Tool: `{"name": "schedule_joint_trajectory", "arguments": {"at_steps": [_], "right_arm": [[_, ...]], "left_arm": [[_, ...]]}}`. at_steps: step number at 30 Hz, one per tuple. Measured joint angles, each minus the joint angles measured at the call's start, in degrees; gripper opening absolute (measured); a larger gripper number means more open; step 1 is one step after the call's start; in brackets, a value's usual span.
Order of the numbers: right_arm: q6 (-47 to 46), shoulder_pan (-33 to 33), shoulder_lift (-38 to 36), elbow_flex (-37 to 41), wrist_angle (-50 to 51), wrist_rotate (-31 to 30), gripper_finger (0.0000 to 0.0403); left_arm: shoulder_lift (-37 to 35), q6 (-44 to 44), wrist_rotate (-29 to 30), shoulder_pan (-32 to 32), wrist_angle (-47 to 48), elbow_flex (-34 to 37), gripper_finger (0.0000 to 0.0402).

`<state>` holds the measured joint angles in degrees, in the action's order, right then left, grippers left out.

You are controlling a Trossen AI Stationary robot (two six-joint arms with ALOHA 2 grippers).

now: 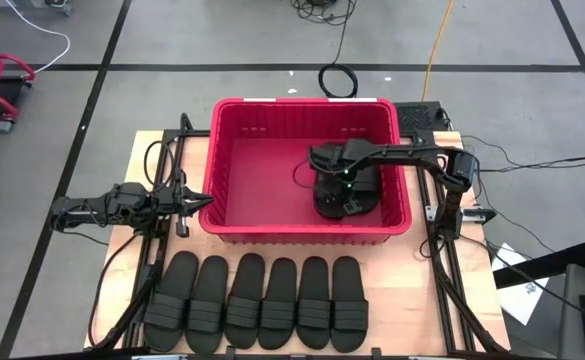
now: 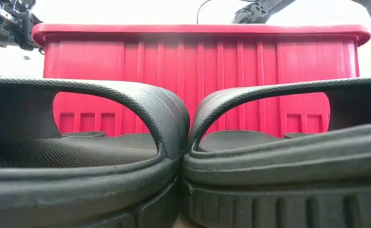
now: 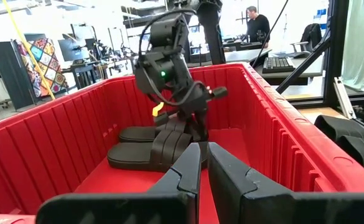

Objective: Pick and place slides into bin
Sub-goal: Put the black slipper into the bin

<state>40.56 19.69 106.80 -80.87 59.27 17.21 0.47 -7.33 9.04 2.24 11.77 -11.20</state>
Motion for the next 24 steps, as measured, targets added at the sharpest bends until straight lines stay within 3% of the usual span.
{"name": "schedule_joint_trajectory", "arguments": {"at_steps": [9,20,24], "right_arm": [[-5.49,-0.07,-0.07,0.89,-3.06,-10.54,0.0000],[-9.58,0.19,-0.55,0.88,-0.53,-11.23,0.0000],[-9.10,0.41,-3.11,0.88,-0.66,-8.78,0.0000]], "left_arm": [[0.00,0.11,0.00,-0.02,0.00,0.00,0.0031],[0.00,-0.07,0.00,-0.02,0.00,0.00,0.0031],[0.00,-0.10,0.00,-0.01,0.00,0.00,0.0031]]}}
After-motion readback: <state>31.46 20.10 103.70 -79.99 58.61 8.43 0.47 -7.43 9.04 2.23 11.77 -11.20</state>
